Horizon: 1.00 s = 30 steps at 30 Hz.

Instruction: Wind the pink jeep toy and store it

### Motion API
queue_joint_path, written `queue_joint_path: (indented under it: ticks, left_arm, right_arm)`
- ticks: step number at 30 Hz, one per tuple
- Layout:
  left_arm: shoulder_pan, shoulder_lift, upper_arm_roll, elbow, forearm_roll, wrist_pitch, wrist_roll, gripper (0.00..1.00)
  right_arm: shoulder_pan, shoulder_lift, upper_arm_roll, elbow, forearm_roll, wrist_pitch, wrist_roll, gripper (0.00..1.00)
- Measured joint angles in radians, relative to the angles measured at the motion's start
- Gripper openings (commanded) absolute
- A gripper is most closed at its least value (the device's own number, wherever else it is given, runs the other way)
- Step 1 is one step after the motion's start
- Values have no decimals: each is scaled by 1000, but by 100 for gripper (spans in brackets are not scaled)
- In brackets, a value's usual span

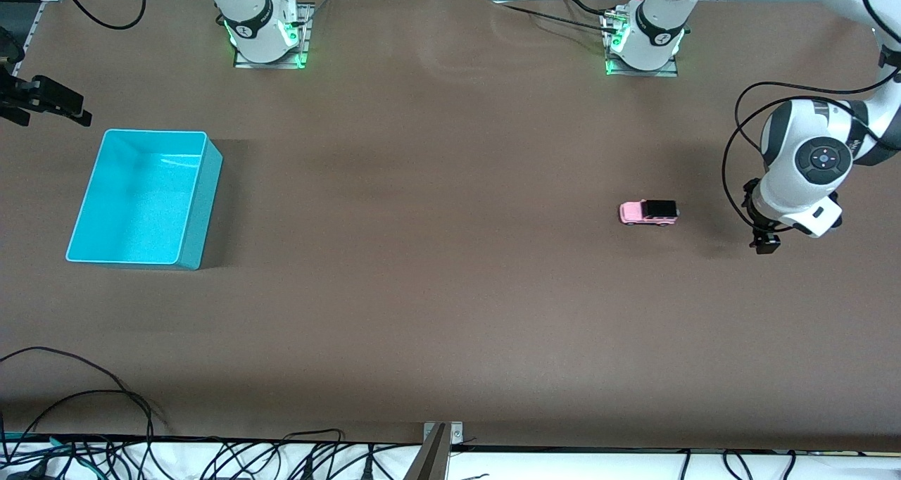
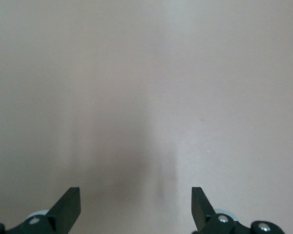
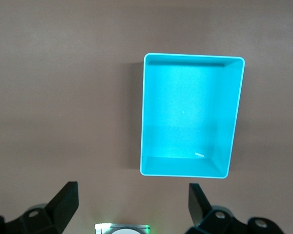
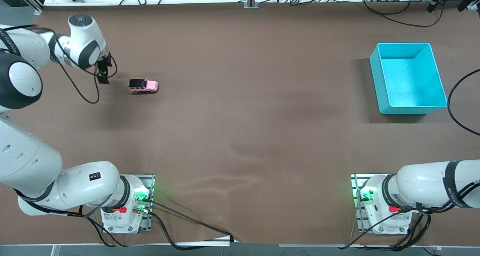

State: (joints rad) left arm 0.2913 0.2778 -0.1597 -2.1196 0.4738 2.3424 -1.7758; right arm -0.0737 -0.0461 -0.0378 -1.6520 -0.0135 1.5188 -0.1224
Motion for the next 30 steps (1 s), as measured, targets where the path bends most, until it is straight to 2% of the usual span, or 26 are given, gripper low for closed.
queue_joint_path:
  ticks: [10,21,30]
  left_arm:
    - [-1,-7,-22,167,-89,-124,290,100]
    - [4,-9,-16,342,-199,-255,746,100]
    - [7,-34,-17,405,-236,-343,1075,100]
  right_arm:
    - [0,0,0,0,0,0,0,100]
    - [0,0,0,0,0,0,0,100]
    - [0,0,0,0,0,0,0,100]
